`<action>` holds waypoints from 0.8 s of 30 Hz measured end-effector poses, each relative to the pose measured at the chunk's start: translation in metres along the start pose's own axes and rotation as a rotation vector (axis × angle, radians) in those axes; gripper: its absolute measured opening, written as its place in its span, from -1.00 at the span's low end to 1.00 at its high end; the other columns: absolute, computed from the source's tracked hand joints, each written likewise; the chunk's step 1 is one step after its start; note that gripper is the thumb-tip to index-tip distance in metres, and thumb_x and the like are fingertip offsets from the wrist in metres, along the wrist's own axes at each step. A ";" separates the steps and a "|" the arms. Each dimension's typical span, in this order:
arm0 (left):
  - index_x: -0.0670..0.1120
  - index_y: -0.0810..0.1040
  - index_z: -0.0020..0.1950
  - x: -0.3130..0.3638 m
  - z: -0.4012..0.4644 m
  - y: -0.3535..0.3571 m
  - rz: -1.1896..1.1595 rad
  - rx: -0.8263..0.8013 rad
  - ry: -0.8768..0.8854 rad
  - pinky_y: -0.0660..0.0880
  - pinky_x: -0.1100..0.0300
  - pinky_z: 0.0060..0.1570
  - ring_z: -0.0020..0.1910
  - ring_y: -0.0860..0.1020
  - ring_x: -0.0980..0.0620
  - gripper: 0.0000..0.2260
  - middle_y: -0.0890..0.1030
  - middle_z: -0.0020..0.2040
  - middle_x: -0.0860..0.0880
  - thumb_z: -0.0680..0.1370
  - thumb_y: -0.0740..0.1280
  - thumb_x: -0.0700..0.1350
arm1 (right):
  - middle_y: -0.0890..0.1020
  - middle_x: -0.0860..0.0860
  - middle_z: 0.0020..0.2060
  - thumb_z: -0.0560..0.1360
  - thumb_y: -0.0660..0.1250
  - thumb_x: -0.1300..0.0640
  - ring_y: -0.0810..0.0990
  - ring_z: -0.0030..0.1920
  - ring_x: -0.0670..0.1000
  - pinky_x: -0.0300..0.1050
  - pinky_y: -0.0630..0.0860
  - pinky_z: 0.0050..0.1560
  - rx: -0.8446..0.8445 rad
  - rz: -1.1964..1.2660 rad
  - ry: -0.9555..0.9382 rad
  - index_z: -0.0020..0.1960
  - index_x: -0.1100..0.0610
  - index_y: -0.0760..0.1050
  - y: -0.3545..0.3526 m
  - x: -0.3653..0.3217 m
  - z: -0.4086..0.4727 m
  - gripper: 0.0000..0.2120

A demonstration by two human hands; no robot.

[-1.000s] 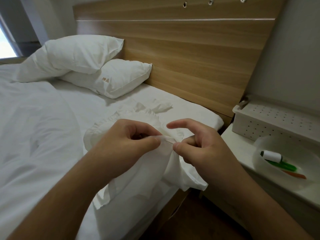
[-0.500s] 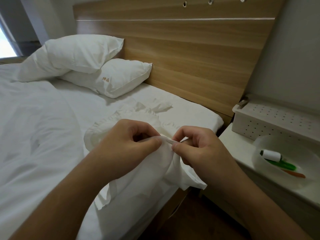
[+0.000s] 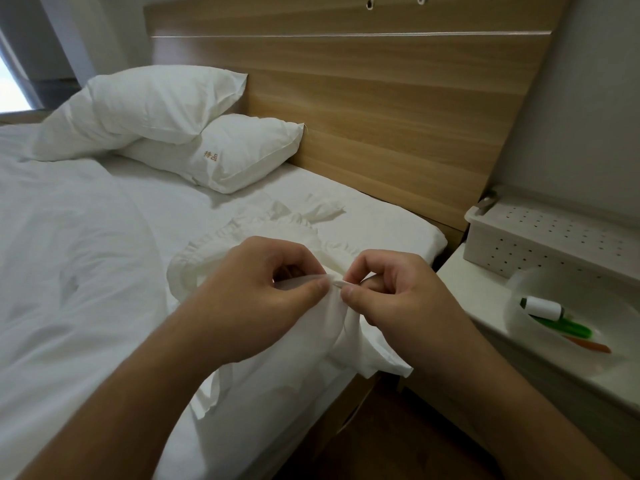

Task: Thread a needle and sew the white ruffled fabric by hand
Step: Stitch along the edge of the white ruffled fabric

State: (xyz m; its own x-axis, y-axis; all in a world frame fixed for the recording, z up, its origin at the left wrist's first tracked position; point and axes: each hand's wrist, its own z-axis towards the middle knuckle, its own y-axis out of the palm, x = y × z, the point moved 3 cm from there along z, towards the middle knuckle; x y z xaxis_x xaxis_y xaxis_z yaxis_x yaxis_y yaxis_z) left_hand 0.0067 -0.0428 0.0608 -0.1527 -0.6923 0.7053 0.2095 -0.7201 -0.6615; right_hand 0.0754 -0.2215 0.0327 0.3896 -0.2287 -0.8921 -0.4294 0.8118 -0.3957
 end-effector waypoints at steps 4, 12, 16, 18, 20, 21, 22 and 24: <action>0.09 0.76 -0.08 0.001 0.000 -0.001 -0.012 -0.011 0.009 0.60 0.28 -0.18 -0.14 0.69 0.11 -0.89 0.72 -0.22 0.14 0.60 0.45 -0.07 | 0.45 0.03 -0.52 0.60 0.39 0.17 0.39 -0.45 -0.03 -0.07 0.40 -0.36 -0.042 0.041 0.024 -0.02 0.04 0.64 0.001 -0.001 0.000 -0.93; 0.12 0.75 -0.09 0.001 0.000 -0.002 0.031 -0.012 -0.044 0.50 0.42 -0.24 -0.16 0.67 0.18 -0.89 0.71 -0.24 0.19 0.59 0.44 -0.01 | 0.37 -0.02 -0.54 0.56 0.41 0.28 0.33 -0.48 -0.08 -0.27 0.32 -0.43 -0.080 0.192 0.070 -0.15 0.17 0.62 -0.002 0.003 0.003 -0.88; 0.11 0.76 -0.10 0.002 -0.001 -0.003 0.019 -0.005 -0.070 0.48 0.45 -0.26 -0.17 0.67 0.21 -0.90 0.71 -0.24 0.19 0.58 0.45 -0.01 | 0.35 -0.03 -0.54 0.55 0.40 0.36 0.31 -0.51 -0.11 -0.32 0.31 -0.45 -0.102 0.262 0.073 -0.19 0.23 0.60 -0.004 0.004 0.003 -0.85; 0.11 0.76 -0.11 0.002 -0.001 -0.003 0.003 -0.006 -0.081 0.47 0.45 -0.27 -0.20 0.65 0.22 -0.90 0.71 -0.26 0.17 0.58 0.46 -0.02 | 0.33 0.01 -0.53 0.54 0.40 0.37 0.29 -0.51 -0.10 -0.29 0.29 -0.46 -0.121 0.298 0.075 -0.17 0.30 0.59 -0.004 0.005 0.004 -0.89; 0.10 0.75 -0.13 0.002 -0.002 -0.002 -0.010 -0.008 -0.087 0.46 0.43 -0.29 -0.27 0.63 0.20 -0.89 0.70 -0.28 0.13 0.58 0.47 -0.03 | 0.30 0.03 -0.52 0.49 0.45 0.35 0.25 -0.51 -0.08 -0.24 0.25 -0.47 -0.141 0.352 0.079 -0.17 0.33 0.58 -0.003 0.006 0.004 -0.91; 0.10 0.75 -0.14 0.002 -0.002 -0.002 -0.016 -0.008 -0.087 0.46 0.43 -0.30 -0.29 0.62 0.20 -0.89 0.69 -0.30 0.12 0.58 0.47 -0.04 | 0.29 0.02 -0.52 0.46 0.45 0.31 0.24 -0.51 -0.08 -0.23 0.22 -0.47 -0.153 0.379 0.083 -0.18 0.31 0.58 -0.003 0.006 0.004 -0.91; 0.10 0.75 -0.14 0.002 -0.002 -0.003 -0.023 -0.010 -0.088 0.45 0.43 -0.30 -0.30 0.61 0.21 -0.88 0.68 -0.31 0.12 0.58 0.47 -0.04 | 0.28 0.02 -0.52 0.42 0.44 0.27 0.23 -0.51 -0.07 -0.23 0.21 -0.46 -0.162 0.402 0.085 -0.19 0.30 0.58 -0.002 0.007 0.005 -0.92; 0.09 0.75 -0.15 0.001 -0.002 -0.003 -0.041 -0.016 -0.093 0.44 0.44 -0.30 -0.32 0.60 0.23 -0.88 0.67 -0.33 0.13 0.58 0.48 -0.05 | 0.26 0.06 -0.50 0.40 0.42 0.25 0.21 -0.51 -0.06 -0.21 0.18 -0.45 -0.177 0.434 0.090 -0.16 0.34 0.56 -0.003 0.009 0.005 -0.87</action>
State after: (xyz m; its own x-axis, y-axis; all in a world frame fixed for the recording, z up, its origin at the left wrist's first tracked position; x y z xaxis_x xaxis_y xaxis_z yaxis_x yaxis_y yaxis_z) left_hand 0.0041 -0.0419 0.0632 -0.0698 -0.6557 0.7518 0.1895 -0.7486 -0.6354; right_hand 0.0843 -0.2228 0.0268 0.0753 0.0590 -0.9954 -0.6724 0.7402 -0.0070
